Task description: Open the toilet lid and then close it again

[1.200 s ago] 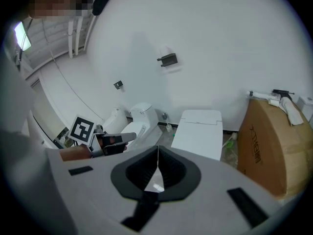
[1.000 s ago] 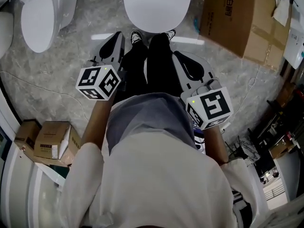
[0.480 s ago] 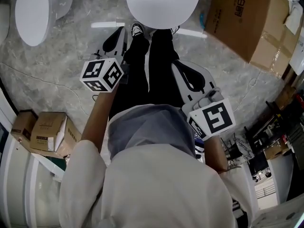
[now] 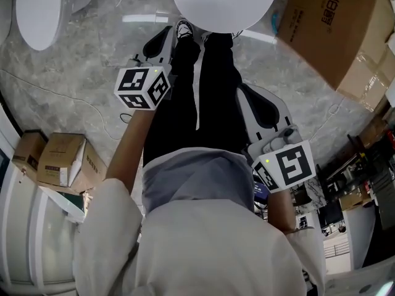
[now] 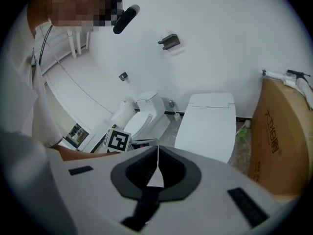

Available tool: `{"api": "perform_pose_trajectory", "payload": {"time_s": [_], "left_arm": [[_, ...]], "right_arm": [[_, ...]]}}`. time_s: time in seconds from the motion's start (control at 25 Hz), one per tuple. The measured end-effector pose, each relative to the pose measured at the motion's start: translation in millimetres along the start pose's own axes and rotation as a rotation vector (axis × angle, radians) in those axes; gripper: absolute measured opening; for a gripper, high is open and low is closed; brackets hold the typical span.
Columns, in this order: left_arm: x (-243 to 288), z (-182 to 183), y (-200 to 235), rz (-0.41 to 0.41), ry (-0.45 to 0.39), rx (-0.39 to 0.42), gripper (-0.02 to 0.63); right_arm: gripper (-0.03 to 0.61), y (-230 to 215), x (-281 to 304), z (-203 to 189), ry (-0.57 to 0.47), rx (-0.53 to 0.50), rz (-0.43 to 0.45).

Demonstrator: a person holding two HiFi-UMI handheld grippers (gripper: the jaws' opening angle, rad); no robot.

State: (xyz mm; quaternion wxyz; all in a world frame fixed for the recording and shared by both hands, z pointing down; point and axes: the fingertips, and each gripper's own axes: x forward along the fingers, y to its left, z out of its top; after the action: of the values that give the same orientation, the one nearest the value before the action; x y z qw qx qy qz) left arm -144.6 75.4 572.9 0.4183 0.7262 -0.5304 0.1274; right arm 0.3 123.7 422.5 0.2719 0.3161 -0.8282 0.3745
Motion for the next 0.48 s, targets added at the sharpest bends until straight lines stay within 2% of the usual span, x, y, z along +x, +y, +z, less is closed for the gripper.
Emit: {"api": "perform_pose_trajectory", "payload": {"time_s": [0.2,0.48], "left_arm": [[25.1,-29.6,15.2,-0.008,0.035,0.026,0.003],[54.6,-64.1,44.7,-0.024,0.051,-0.096,0.003]], "right_arm": [[0.012,-7.8,8.9,-8.9,0.019,0.023,0.018],[0.012,-9.2,26.0,-26.4,0.062,0.026,0.051]]}}
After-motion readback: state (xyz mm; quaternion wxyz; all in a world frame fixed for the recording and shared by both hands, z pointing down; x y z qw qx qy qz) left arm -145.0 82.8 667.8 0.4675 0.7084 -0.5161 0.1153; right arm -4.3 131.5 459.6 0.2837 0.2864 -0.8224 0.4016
